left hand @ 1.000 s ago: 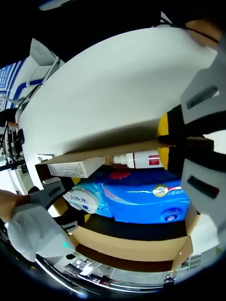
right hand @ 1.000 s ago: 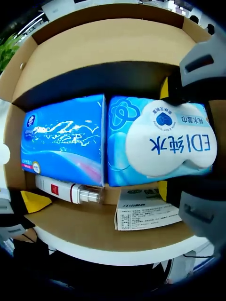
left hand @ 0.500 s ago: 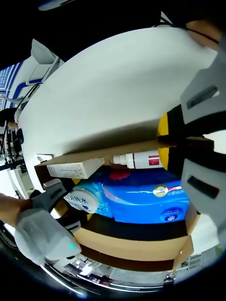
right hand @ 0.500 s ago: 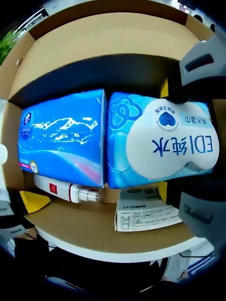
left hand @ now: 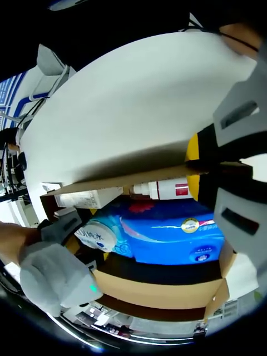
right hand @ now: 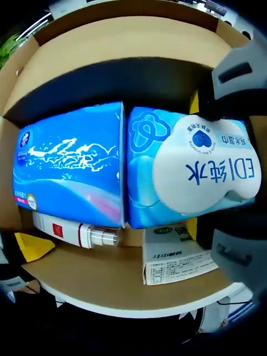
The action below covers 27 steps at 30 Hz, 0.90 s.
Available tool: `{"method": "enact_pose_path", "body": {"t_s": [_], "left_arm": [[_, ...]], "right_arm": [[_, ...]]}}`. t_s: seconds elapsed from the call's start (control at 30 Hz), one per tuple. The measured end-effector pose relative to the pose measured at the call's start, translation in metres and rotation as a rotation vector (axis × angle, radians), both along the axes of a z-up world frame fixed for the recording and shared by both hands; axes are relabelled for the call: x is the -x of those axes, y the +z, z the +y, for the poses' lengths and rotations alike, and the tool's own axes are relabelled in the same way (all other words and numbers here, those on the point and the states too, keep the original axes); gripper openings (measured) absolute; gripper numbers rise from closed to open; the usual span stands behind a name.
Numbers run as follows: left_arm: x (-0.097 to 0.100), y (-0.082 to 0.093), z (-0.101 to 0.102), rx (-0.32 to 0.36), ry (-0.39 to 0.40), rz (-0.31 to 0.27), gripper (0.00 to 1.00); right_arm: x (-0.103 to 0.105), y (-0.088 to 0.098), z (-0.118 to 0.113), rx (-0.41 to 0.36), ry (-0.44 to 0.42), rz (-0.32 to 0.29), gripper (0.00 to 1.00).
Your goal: Operate the shoe box by opening the lid, removing the specified soft item, and placing it in the target area until the item is outside and the box remains undamaged.
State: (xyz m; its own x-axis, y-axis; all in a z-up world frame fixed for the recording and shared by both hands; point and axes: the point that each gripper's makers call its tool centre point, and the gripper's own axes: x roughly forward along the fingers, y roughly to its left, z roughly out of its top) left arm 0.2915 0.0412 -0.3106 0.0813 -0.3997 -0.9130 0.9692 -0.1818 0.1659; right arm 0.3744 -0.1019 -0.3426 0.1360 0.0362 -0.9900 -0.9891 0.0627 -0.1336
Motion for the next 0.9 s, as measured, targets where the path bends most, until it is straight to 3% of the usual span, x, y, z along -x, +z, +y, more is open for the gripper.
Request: {"method": "enact_pose_path", "body": {"t_s": [0.33, 0.9], "left_arm": [[0.0068, -0.0012, 0.0027, 0.006, -0.004, 0.0, 0.04], [0.0046, -0.0024, 0.004, 0.003, -0.002, 0.0, 0.04]], "right_arm": [[-0.0001, -0.0011, 0.0005, 0.042, -0.01, 0.004, 0.67], [0.001, -0.0012, -0.0012, 0.045, -0.016, 0.0, 0.67]]}}
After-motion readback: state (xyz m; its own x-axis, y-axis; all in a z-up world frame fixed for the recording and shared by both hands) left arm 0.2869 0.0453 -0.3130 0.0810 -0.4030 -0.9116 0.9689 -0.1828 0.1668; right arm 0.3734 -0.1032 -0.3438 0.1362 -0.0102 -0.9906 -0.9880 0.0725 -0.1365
